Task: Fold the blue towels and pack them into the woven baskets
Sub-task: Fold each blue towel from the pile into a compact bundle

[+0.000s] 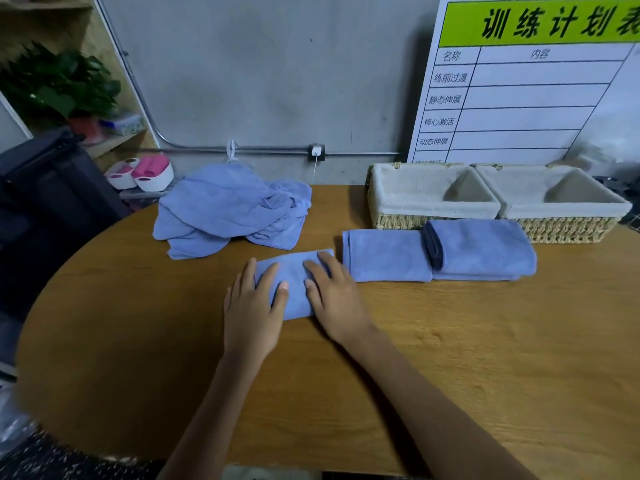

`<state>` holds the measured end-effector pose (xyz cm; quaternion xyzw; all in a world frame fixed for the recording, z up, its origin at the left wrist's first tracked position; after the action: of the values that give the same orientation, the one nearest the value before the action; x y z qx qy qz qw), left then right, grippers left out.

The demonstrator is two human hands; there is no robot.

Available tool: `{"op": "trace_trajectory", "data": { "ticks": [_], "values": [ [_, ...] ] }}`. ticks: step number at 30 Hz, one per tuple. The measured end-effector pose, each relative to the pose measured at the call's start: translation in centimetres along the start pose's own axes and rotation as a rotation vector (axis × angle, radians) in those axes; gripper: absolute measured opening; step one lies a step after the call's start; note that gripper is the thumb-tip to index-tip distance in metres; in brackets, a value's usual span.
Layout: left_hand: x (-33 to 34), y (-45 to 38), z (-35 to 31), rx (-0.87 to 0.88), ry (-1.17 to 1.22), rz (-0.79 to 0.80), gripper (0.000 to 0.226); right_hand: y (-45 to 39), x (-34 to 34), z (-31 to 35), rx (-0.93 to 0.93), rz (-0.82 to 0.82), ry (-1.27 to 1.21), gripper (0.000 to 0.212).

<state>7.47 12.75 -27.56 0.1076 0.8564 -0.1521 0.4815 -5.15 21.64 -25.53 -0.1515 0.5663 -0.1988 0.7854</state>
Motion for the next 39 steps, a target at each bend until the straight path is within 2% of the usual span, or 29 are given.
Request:
{"op": "trace_trajectory", "data": {
  "ticks": [4,6,9,14,16,18,22,25,28,31,35,39],
  "values": [
    [-1.7,1.9,0.3,-0.025,-0.089,-0.114,0.061,1.3,0.1,0.6,0.072,0.049,-0.066,0.063],
    [-2.2,3.0,0.4,-0.048,-0.014,-0.122,0.053,1.8,-0.1,1.0,0.083,0.033,-0.098,0.057],
    [-2.7,4.3,0.6,-0.131,0.235,-0.069,0.053,2.7,-0.5,1.1,0.099,0.01,-0.169,0.045],
    [-3.6,5.2,-0.2,-0.211,0.78,0.044,0.067,4.2,-1.4,1.0,0.119,-0.015,-0.291,0.044],
    [-3.3,4.7,-0.1,-0.258,0.898,0.119,0.071,4.8,-1.7,0.8,0.125,-0.017,-0.325,0.043],
    [-2.8,4.2,-0.4,-0.278,0.917,0.213,0.074,5.1,-1.9,0.7,0.128,-0.019,-0.353,0.042],
    [-2.9,3.9,-1.7,-0.208,0.857,0.285,0.069,5.5,-2.6,0.0,0.133,-0.033,-0.369,0.041],
    [-5.0,4.1,-3.8,-0.015,0.798,0.245,0.064,5.6,-3.7,-0.6,0.147,-0.082,-0.396,0.041],
    [-7.7,4.2,-6.9,0.153,0.793,0.226,0.057,5.3,-6.5,-1.5,0.193,-0.297,-0.473,0.04],
    [-10.4,3.9,-10.5,0.257,0.867,0.226,0.055,4.3,-9.2,-3.0,0.3,-0.467,-0.683,0.051],
    [-10.5,1.2,-14.0,0.218,1.091,0.297,0.054,1.9,-11.8,-5.7,0.419,-0.483,-1.089,0.06],
    [-6.7,-2.3,-16.2,0.081,1.196,0.394,0.055,0.5,-15.5,-9.1,0.483,-0.495,-1.045,0.061]
  ]
}}
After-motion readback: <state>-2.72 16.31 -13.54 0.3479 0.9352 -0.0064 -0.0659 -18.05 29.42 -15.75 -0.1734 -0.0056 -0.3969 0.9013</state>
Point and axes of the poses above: each hand's wrist, its own y-axis away from the middle knuckle, its own x-axis out of the palm, z = x × y, the point moved 9 cm from there along -y, towards the middle knuckle, and after that the axes turned 14 degrees about -x, right-handed, at the moved point
